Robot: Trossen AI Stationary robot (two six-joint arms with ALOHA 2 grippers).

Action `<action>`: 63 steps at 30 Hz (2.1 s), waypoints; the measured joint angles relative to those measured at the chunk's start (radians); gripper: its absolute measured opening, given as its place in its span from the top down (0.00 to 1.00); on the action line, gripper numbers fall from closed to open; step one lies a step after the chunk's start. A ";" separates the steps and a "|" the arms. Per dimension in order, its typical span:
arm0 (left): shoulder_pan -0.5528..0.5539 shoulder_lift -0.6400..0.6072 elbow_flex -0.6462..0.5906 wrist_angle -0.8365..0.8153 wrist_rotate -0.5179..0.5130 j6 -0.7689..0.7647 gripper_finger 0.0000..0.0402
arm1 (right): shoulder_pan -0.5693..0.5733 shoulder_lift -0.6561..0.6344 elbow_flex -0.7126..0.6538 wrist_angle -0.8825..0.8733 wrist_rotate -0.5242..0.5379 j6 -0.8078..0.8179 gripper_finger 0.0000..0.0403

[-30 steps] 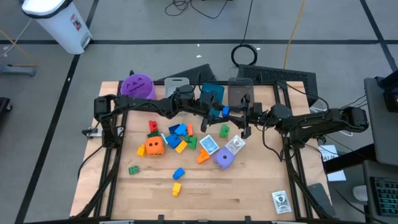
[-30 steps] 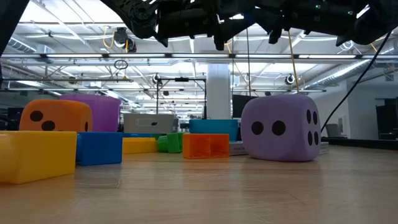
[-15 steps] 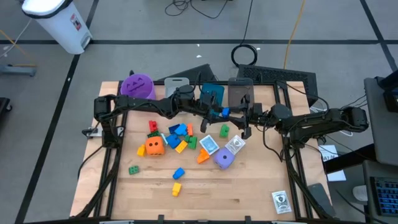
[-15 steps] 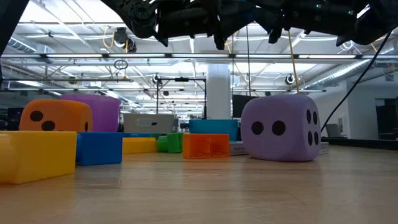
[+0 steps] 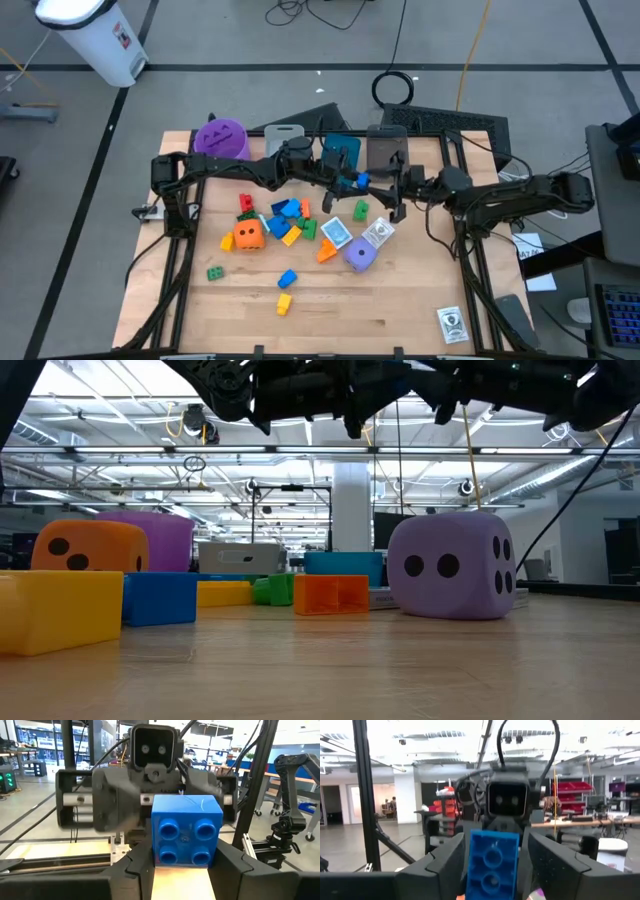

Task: Pick & Place Toys
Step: Put the dark blue game piece into the gray bin

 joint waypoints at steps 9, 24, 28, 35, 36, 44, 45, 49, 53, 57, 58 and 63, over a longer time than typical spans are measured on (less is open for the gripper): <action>0.038 -0.072 0.000 -0.150 -0.003 0.059 0.61 | 0.000 -0.184 0.000 -0.136 0.000 -0.063 0.41; 0.163 -0.310 0.001 -0.814 -0.370 0.273 0.63 | 0.001 -0.353 -0.008 -0.831 0.005 0.070 0.43; 0.211 -0.309 0.001 -0.896 -0.417 0.273 0.63 | 0.033 -0.268 -0.085 -0.816 0.005 0.109 0.45; 0.305 -0.303 0.000 -0.987 -0.488 0.233 0.63 | 0.066 -0.128 -0.303 -0.395 0.078 0.107 0.45; 0.318 -0.304 0.000 -0.994 -0.489 0.228 0.63 | 0.066 -0.114 -0.333 -0.335 0.109 0.107 0.45; 0.404 -0.304 0.000 -1.020 -0.515 0.193 0.63 | 0.063 -0.063 -0.426 -0.153 0.387 0.010 0.45; 0.411 -0.304 0.000 -1.019 -0.518 0.187 0.63 | 0.063 -0.059 -0.424 -0.152 0.397 -0.008 0.45; 0.433 -0.304 0.000 -1.012 -0.524 0.178 0.63 | 0.063 -0.055 -0.414 -0.151 0.397 -0.076 0.45; 0.439 -0.304 0.000 -1.004 -0.526 0.174 0.63 | 0.061 -0.053 -0.403 -0.152 0.397 -0.133 0.45; 0.434 -0.304 0.000 -1.005 -0.541 0.172 0.63 | 0.040 -0.053 -0.399 -0.159 0.390 -0.141 0.45; 0.432 -0.304 0.000 -1.006 -0.540 0.171 0.63 | 0.033 -0.053 -0.399 -0.160 0.373 -0.145 0.45; 0.410 -0.296 0.000 -1.010 -0.544 0.180 0.63 | -0.005 -0.053 -0.386 -0.172 0.273 -0.139 0.45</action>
